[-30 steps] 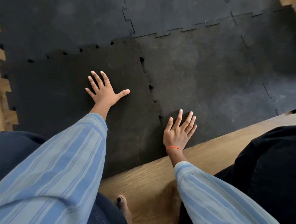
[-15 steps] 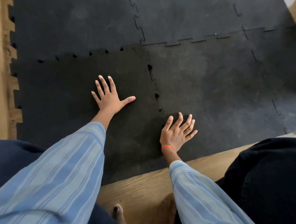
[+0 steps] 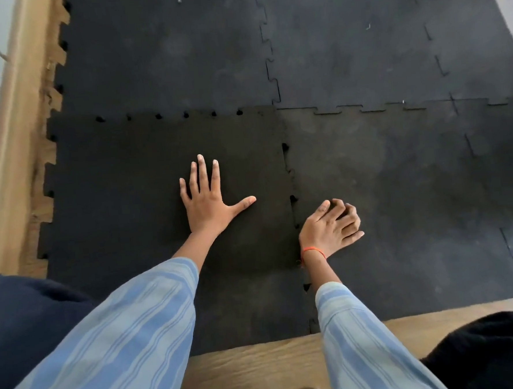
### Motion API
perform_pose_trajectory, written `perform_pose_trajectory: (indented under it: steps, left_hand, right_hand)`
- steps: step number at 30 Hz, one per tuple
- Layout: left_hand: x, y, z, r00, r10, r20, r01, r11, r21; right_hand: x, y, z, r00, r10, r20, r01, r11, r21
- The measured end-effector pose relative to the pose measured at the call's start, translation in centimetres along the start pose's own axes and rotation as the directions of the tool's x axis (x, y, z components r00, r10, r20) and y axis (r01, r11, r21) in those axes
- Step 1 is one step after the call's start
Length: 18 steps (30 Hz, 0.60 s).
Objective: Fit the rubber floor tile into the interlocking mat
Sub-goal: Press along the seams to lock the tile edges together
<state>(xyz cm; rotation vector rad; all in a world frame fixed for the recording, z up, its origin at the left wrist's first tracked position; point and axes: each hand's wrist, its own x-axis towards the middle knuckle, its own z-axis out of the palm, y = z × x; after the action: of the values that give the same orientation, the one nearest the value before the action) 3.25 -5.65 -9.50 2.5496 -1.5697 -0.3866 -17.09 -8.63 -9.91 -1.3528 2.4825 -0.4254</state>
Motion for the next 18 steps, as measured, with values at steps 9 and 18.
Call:
perform_pose_trajectory:
  steps: [9,18]
  left_hand:
    - [0.0,-0.3,0.0,0.996,0.019,-0.088,-0.029,0.994,-0.108]
    - [0.7,-4.6,-0.4,0.971,0.055,-0.232,-0.083,0.990,-0.112]
  right_hand:
    - [0.3,-0.5,0.5,1.000,-0.009,0.000,0.009,0.999,-0.047]
    - [1.5,-7.1,2.6,0.930,-0.330,0.161,0.344,0.936,-0.072]
